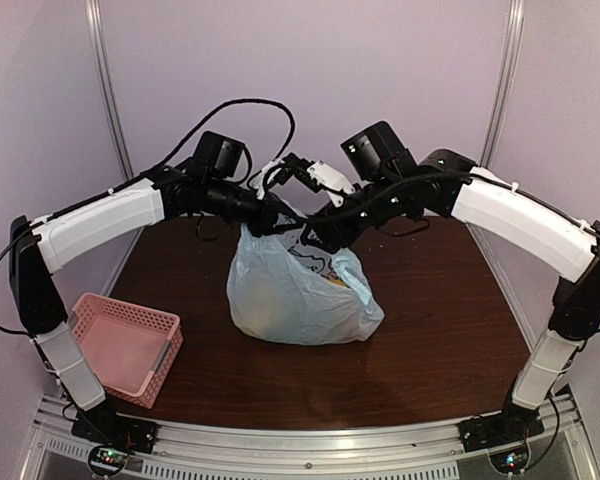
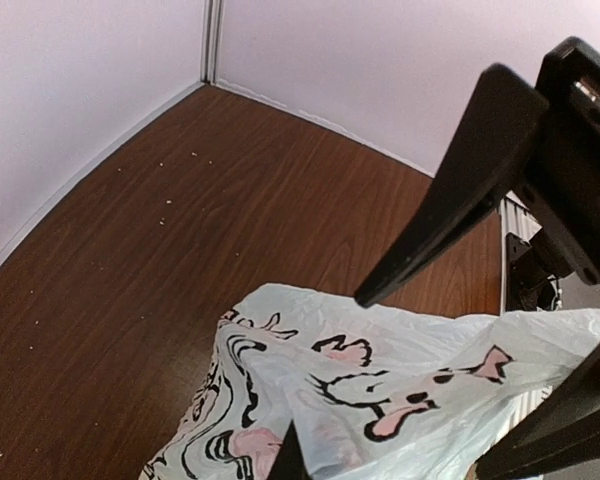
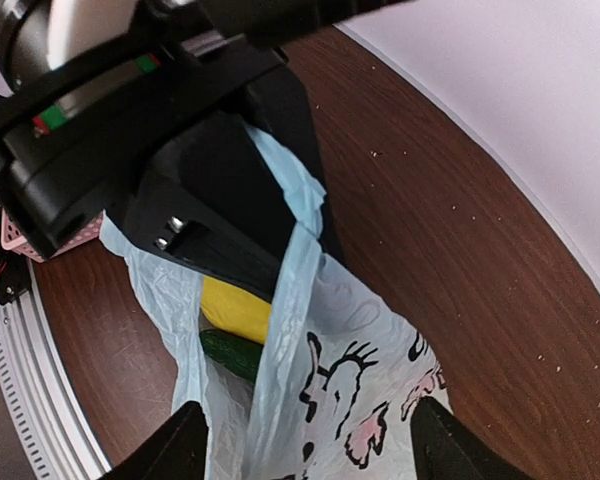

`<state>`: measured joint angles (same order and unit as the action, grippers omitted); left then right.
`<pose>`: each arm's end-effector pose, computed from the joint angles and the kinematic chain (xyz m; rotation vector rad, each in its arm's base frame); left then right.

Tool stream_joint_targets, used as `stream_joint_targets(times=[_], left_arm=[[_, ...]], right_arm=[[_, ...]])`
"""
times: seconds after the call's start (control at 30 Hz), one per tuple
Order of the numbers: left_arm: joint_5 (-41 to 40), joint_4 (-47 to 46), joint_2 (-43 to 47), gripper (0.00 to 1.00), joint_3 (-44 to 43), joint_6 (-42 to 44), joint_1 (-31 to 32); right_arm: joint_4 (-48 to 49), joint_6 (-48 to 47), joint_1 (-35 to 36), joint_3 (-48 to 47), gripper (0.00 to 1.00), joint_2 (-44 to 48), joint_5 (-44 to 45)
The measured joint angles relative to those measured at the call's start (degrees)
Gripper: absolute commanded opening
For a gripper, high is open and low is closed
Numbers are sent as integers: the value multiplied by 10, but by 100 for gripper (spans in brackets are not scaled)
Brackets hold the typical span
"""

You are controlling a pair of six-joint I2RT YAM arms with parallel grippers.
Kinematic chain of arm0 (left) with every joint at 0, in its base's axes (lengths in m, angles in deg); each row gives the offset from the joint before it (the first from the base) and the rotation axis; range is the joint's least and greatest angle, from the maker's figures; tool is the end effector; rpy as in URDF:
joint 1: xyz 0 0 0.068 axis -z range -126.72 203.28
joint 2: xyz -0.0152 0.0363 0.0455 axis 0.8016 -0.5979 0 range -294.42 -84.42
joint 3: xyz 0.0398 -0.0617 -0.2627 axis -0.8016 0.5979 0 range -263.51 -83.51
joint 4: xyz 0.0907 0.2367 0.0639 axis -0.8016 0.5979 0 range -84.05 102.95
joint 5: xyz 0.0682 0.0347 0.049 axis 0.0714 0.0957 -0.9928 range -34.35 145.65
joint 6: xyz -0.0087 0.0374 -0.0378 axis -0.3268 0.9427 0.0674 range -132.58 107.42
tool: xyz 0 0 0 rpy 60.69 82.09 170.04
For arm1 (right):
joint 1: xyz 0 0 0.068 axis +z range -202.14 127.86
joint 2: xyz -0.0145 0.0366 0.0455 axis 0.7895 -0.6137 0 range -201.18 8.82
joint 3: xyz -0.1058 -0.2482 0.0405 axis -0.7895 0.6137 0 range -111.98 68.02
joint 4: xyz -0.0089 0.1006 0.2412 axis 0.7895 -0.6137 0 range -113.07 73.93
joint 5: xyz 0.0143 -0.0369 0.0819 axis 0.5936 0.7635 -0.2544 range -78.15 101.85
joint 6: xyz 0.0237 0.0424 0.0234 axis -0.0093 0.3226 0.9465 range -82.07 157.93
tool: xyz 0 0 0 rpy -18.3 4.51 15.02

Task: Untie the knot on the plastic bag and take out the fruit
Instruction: Adjust the bag opening on the takeout bag.

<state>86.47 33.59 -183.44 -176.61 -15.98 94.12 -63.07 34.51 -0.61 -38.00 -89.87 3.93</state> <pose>0.2894 -0.2742 0.3508 1.0222 1.9948 -1.0144 0.2322 0.3001 0.3955 -1.1401 2.0285 0.5923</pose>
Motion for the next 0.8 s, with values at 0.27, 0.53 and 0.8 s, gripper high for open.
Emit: stream_joint_targets(times=[0.27, 0.53, 0.8], left_arm=[[6, 1, 0, 5, -4, 4, 0], [-31, -4, 0, 67, -4, -15, 0], [-151, -28, 35, 79, -2, -64, 0]], right_arm=[[42, 34, 0, 53, 15, 0, 19], [114, 103, -15, 140, 0, 39, 45], [168, 159, -50, 171, 0, 100, 82]])
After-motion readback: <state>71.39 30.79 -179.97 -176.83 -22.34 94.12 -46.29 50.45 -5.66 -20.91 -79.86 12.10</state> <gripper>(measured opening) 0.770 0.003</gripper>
